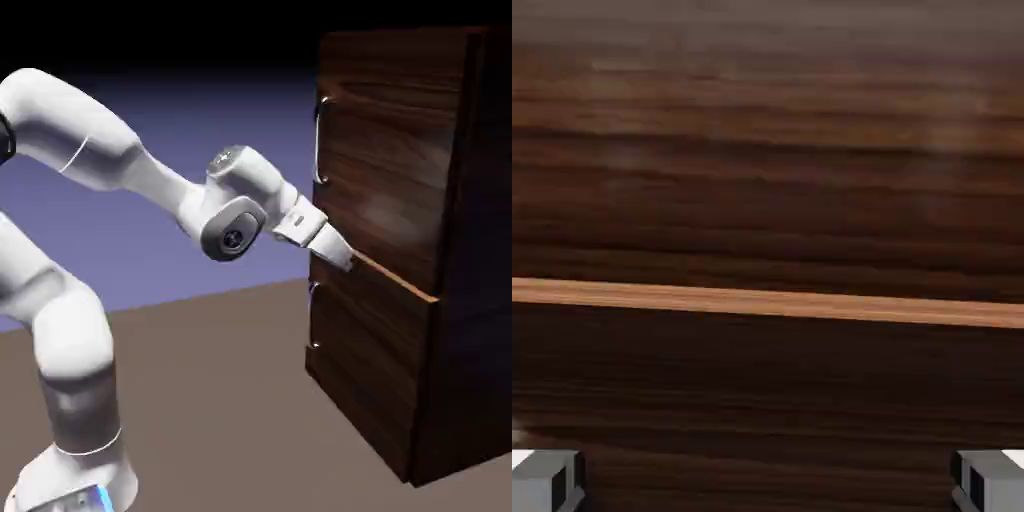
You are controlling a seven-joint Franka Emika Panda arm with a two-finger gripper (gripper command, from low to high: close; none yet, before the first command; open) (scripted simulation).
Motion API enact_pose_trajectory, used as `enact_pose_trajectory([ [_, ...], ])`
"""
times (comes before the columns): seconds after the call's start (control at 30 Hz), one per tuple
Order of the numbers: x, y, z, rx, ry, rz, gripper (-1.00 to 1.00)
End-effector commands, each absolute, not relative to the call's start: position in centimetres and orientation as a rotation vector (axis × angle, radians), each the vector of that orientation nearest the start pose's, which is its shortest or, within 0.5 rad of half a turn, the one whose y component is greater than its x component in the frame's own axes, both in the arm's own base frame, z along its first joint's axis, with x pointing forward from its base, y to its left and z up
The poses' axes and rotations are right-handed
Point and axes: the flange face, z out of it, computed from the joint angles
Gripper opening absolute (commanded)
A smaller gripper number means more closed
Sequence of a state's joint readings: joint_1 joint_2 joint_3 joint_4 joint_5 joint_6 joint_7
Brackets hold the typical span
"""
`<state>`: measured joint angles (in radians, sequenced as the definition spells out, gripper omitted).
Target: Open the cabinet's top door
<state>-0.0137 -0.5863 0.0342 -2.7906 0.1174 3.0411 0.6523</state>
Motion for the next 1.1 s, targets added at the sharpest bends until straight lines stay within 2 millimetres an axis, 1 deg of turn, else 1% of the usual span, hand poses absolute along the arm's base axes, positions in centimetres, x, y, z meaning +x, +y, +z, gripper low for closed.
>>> enact_pose_trajectory([
  [0.0,39.0,-0.2,48.0,-2.429,0.949,-1.097,1.0],
  [0.27,38.7,-1.4,52.2,-2.311,0.943,-1.218,1.0],
  [0.53,37.6,-1.9,55.6,-2.195,0.928,-1.338,1.0],
  [0.8,36.3,-1.4,58.1,-2.086,0.907,-1.451,1.0],
  [1.07,35.1,-0.1,59.5,-1.987,0.882,-1.554,1.0],
])
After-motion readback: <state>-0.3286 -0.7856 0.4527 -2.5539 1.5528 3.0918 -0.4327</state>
